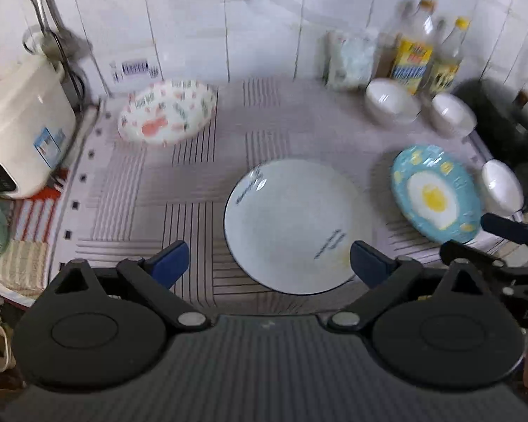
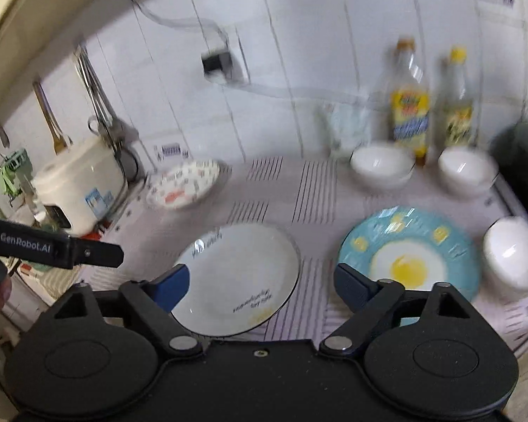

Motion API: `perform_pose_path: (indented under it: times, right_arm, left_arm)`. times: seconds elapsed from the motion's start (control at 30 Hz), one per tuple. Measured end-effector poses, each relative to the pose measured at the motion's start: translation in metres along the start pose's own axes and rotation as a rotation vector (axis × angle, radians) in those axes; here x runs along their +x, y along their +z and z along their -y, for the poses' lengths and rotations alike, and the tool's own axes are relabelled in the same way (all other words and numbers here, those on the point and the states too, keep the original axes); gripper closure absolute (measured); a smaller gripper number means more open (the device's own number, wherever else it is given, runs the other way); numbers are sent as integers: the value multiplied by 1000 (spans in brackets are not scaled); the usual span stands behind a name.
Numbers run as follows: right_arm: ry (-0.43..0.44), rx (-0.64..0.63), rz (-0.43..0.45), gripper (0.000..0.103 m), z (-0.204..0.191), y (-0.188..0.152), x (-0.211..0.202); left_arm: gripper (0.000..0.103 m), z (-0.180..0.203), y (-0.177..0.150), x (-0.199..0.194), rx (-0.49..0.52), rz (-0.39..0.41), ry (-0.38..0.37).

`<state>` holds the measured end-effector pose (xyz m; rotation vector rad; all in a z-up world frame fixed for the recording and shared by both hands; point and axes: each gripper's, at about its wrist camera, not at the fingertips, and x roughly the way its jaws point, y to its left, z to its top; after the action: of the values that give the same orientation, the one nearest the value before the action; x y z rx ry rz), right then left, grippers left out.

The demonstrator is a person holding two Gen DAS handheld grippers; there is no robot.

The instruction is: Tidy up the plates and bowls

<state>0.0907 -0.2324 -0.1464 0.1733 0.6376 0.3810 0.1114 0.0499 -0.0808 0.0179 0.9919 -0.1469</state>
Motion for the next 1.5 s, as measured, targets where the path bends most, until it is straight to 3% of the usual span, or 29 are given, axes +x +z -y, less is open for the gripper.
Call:
perform_pose_path:
  times: [0.1,0.23,0.37,0.4,0.47,0.53,0.6,0.7,0.77,0.83,0.87,1.23,1.5]
  right_arm:
    - [1,66,-81,24,12,-13,46]
    - [10,174,-148,39,23,-26,92]
    - [6,195,-170,51,22,-32,119]
    - [5,201,-182,58,22,-34,125]
    - [9,225,-202,63,24,-37,135]
    - [4,242,-227,76,25,-41,141]
    - [-13,261,-223,82,26,-44,143]
    - [-15,301,-205,83,29,-47,142]
    - [-17,317,-193,83,29,-49,143]
    - [-17,318,-184,83,29,-49,144]
    - [-15,309,-178,83,30,-50,144]
    - [-6,250,-157,82,21,-40,139]
    - [-2,210,-90,82,19,-3,139]
  left_arm:
    - [24,-22,4,45,-98,-88,-29]
    - [34,-35,5,88,-117,-154,-25]
    - [41,-40,7,119,-66,-185,0]
    - [41,-41,7,126,-62,-197,-7]
    - [41,-44,8,140,-58,-223,-1]
    - [41,-46,7,150,-35,-235,7]
    - [41,-47,5,155,-10,-236,-14]
    - [47,-51,4,161,4,-241,-48]
    - [59,-54,4,166,4,-256,-64]
    - [77,-56,5,166,-11,-256,-115]
    - [79,-56,6,166,-9,-263,-129]
    - [80,-57,17,161,98,-258,-155]
    - [80,-63,62,156,94,-201,-166]
